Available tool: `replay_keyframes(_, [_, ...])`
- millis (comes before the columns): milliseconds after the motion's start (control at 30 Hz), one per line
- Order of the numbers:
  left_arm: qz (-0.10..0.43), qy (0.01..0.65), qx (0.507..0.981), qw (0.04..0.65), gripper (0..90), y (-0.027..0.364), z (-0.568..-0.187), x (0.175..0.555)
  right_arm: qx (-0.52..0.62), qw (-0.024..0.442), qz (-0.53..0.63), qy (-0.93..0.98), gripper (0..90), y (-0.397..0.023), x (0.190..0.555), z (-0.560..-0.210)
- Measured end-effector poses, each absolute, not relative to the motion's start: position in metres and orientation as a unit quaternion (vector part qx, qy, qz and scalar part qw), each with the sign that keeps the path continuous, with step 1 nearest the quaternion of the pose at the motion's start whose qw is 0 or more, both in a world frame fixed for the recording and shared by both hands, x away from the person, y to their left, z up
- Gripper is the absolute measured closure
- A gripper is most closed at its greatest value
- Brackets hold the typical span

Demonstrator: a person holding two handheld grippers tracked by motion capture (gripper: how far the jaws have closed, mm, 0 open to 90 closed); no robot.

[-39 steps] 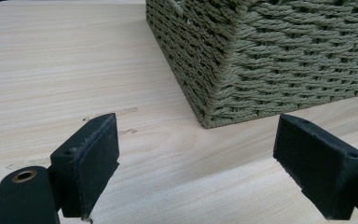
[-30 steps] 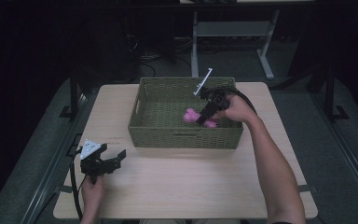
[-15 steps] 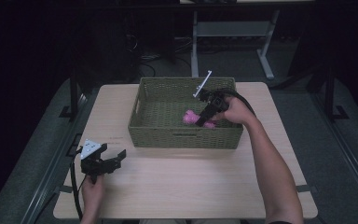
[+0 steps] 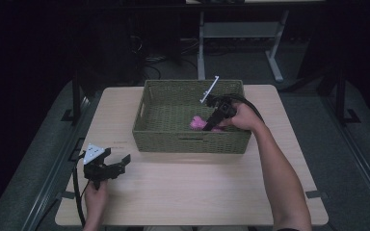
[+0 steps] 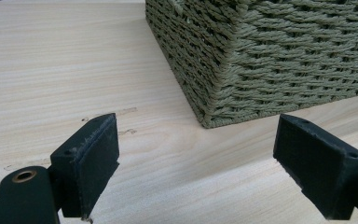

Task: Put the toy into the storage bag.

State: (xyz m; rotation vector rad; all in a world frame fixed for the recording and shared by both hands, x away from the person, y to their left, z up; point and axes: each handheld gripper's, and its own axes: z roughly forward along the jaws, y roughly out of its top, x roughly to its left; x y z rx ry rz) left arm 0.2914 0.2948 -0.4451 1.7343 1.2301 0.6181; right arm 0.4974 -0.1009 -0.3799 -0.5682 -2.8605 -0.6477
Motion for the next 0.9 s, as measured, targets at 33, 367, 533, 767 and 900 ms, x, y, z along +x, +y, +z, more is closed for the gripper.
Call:
replay_keyframes(33, [0.25, 0.497, 0.7, 0.448, 13.7, 0.2949, -0.4451, 0.2914, -0.19, 0.077, -0.215, -0.955, 57.8, -0.1007, 0.4973, -0.3802])
replay_keyframes(367, [0.248, 0.496, 0.702, 0.447, 13.7, 0.2947, -0.4453, 0.2916, -0.189, 0.081, -0.203, -0.957, 57.8, -0.0972, 0.4968, -0.3853])
replay_keyframes(533, [0.248, 0.496, 0.701, 0.447, 13.7, 0.2944, -0.4455, 0.2917, -0.189, 0.084, -0.201, -0.958, 57.7, -0.0953, 0.4972, -0.3878])
replay_keyframes(767, [0.248, 0.496, 0.702, 0.447, 13.7, 0.2946, -0.4452, 0.2916, -0.186, 0.088, -0.198, -0.958, 57.6, -0.0936, 0.4963, -0.3883])
replay_keyframes(900, [0.249, 0.496, 0.701, 0.448, 13.7, 0.2945, -0.445, 0.2914, -0.185, 0.089, -0.199, -0.958, 57.5, -0.0929, 0.4961, -0.3878])
